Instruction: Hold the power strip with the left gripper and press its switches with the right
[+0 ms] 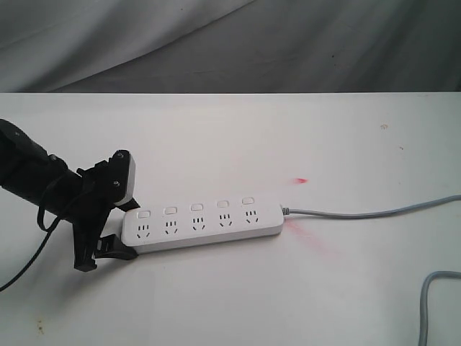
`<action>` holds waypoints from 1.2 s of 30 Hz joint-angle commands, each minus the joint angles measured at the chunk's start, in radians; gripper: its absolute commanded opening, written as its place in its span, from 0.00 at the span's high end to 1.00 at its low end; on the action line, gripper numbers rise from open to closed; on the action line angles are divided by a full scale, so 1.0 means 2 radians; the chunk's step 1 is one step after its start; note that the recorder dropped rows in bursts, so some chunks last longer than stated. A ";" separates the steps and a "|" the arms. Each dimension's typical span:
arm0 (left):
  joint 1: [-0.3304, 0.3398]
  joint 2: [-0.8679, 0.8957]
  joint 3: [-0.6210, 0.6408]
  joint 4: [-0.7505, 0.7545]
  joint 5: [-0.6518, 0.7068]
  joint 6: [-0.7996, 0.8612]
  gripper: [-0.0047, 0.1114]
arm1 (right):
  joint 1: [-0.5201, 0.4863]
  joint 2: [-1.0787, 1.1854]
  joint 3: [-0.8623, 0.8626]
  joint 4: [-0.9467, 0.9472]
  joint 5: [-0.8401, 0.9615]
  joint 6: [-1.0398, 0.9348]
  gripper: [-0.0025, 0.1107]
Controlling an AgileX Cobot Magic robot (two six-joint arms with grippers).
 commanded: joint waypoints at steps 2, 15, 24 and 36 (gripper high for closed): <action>-0.002 0.004 0.001 0.022 -0.013 0.012 0.50 | -0.004 -0.003 0.002 -0.001 0.000 0.002 0.98; -0.002 0.004 0.001 0.000 -0.018 0.012 0.48 | -0.004 -0.003 0.002 -0.001 0.000 0.002 0.98; -0.002 -0.002 0.001 -0.008 -0.053 0.012 0.11 | -0.004 -0.003 0.002 -0.001 0.000 0.002 0.98; -0.002 -0.215 0.001 -0.007 -0.124 -0.086 0.10 | -0.004 -0.003 0.002 -0.001 0.000 0.002 0.98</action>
